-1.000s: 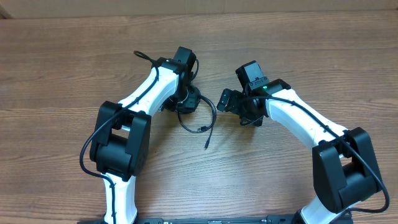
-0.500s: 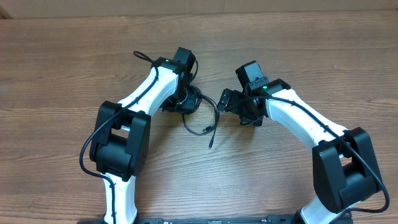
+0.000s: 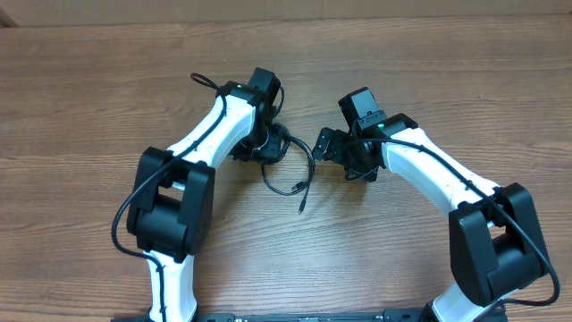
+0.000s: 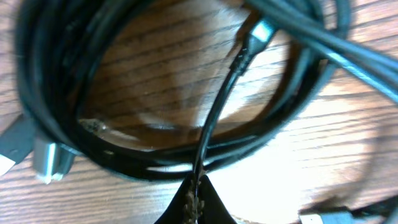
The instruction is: Untangle cables
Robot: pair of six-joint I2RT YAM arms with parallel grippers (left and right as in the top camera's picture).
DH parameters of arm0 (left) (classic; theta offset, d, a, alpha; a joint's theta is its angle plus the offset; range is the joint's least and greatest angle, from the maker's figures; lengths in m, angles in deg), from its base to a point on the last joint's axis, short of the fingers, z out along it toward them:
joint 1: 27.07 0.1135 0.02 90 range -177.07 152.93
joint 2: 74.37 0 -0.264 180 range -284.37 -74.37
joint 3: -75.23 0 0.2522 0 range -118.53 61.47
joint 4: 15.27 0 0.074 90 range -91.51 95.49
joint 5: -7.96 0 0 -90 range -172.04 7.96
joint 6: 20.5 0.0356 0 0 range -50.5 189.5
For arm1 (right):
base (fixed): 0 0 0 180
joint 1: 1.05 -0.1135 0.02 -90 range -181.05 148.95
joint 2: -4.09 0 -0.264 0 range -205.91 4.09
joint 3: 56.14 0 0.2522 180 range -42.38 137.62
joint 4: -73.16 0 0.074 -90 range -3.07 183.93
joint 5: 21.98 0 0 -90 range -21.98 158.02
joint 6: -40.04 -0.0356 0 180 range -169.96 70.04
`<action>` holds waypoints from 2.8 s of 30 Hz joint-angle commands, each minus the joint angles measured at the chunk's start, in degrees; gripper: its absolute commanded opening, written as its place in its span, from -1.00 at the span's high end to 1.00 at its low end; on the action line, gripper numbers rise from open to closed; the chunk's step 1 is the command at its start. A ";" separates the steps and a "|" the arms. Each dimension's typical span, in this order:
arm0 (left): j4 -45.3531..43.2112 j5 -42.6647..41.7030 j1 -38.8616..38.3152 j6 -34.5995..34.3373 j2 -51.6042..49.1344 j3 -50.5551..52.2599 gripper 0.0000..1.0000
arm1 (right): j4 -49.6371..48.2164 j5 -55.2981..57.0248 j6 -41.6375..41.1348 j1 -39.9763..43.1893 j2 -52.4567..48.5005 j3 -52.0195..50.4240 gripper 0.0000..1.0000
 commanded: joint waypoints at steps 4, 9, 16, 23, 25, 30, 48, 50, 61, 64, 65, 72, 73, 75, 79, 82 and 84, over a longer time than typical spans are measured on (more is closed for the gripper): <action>-1.75 1.42 1.05 1.14 9.84 -1.22 0.92 | -0.33 0.59 -0.39 -0.15 0.11 -0.24 -1.00; -5.07 7.89 2.38 1.09 10.47 -1.18 0.05 | -0.33 0.61 -0.39 -0.15 0.11 -0.24 -1.00; -8.17 10.27 4.61 1.16 5.03 -1.16 -0.28 | -0.35 0.61 -0.39 -0.15 0.11 -0.24 -1.00; -9.55 9.14 6.80 1.20 -1.49 -1.16 -0.11 | -0.33 0.61 -0.39 -0.15 0.11 -0.24 -1.00; -9.53 6.47 7.30 1.20 -2.10 -1.14 0.12 | -0.33 0.61 -0.39 -0.15 0.11 -0.24 -1.00; -8.87 3.80 7.34 2.89 -2.12 -1.16 0.44 | -0.33 0.61 -0.39 -0.15 0.11 -0.24 -1.00; -4.68 -8.48 5.38 12.39 -2.14 -0.92 0.92 | -0.33 0.61 -0.39 -0.15 0.11 -0.24 -1.00; -3.67 -9.60 4.83 13.99 -2.14 -0.92 0.91 | -0.33 0.61 -0.39 -0.15 0.11 -0.24 -1.00; -2.12 -13.79 2.97 19.19 -2.14 -0.92 0.91 | -0.33 0.61 -0.39 -0.15 0.11 -0.24 -1.00; -2.34 -13.79 2.93 19.19 -2.14 -0.92 0.92 | -0.33 0.61 -0.39 -0.15 0.11 -0.24 -1.00; -2.45 -13.79 2.93 19.19 -2.14 -0.92 0.92 | -0.33 0.61 -0.39 -0.15 0.11 -0.24 -1.00; -3.30 -14.58 2.80 19.30 -2.14 -0.92 0.91 | -0.33 0.59 -0.39 -0.15 0.11 -0.24 -1.00; -3.41 -15.61 2.80 20.11 -2.14 -0.92 0.92 | -0.33 0.61 -0.39 -0.15 0.11 -0.24 -1.00; -3.39 -18.12 2.82 22.08 -2.14 -0.92 0.92 | -0.35 0.09 -0.44 -0.15 0.11 -0.24 -1.00; -3.72 -19.78 2.80 22.84 -2.14 -0.92 0.92 | -0.24 -4.96 -0.42 -0.15 0.11 -0.24 -1.00; -3.89 -19.80 2.80 22.84 -2.14 -0.92 0.92 | -0.11 -6.91 -0.39 -0.15 0.11 -0.24 -1.00; -3.93 -20.70 2.80 23.06 -2.14 -0.92 0.91 | -0.50 -6.97 -0.35 -0.15 0.11 -0.24 -0.99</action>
